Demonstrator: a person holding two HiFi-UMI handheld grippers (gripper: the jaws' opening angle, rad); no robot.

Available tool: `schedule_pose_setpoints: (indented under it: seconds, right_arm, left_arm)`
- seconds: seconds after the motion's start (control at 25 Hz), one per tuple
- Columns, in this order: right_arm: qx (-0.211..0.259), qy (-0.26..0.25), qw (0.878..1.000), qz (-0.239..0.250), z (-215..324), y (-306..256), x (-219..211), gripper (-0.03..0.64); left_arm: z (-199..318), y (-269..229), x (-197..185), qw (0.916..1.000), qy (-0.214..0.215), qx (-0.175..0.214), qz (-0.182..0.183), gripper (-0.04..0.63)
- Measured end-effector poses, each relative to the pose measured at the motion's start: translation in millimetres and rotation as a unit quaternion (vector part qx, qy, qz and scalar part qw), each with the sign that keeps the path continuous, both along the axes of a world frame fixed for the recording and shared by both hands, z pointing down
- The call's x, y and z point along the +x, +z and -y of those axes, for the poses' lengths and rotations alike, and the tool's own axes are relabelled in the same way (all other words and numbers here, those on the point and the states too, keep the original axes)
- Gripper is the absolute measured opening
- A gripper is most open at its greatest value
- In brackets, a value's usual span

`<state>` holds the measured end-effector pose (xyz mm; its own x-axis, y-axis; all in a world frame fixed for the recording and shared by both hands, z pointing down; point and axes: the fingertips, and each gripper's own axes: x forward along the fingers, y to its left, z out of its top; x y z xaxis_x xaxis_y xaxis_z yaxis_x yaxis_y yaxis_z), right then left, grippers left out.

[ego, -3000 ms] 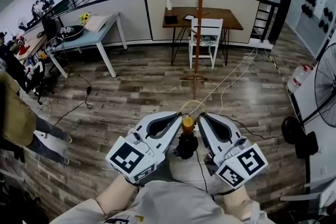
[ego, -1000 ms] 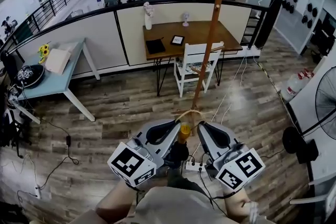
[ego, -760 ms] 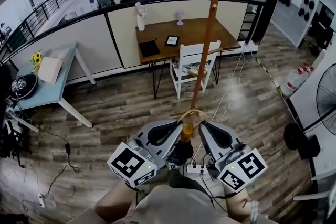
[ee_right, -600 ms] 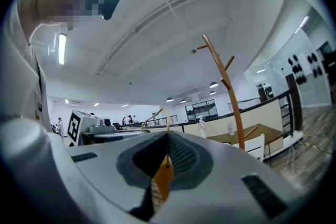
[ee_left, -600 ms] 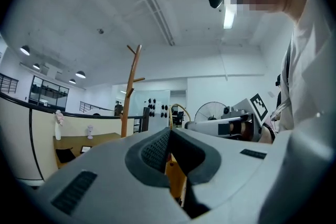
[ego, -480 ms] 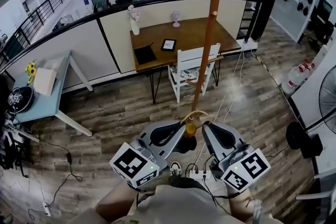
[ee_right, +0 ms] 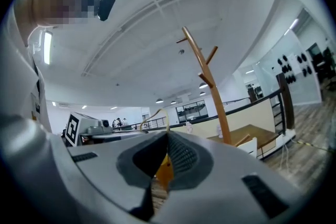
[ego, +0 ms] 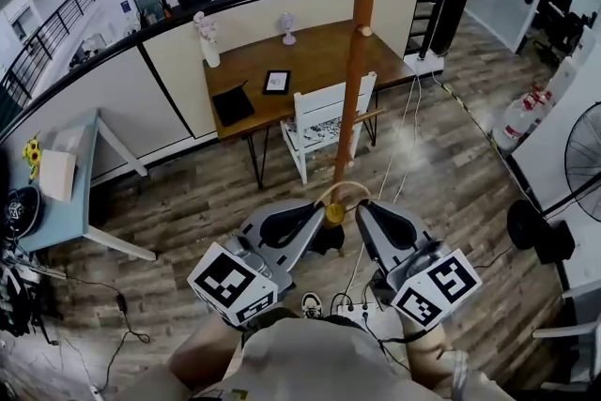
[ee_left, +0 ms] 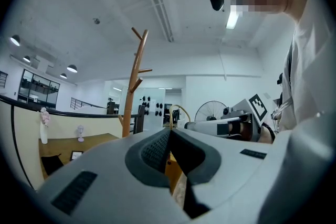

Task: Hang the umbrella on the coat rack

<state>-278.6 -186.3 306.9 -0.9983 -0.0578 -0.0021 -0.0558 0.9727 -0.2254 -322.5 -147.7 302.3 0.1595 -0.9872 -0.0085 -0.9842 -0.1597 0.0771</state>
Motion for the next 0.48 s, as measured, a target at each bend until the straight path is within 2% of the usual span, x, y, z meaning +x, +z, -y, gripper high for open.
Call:
schedule_pose_setpoints:
  seconds: [0.24,0.48]
  right_arm:
    - [-0.015,0.024,1.0,-0.007,17.6,3.7,-19.1,0.009]
    - [-0.017,0.068,0.997,-0.015,29.9,6.9,-28.2,0.009]
  left_arm:
    - [15.7,5.4,-18.8,0.9997,0.02,-0.013,-0.006,0.003]
    - [28.6,10.4,-28.1,0.9977,0.064,-0.024,-0.006,0.003]
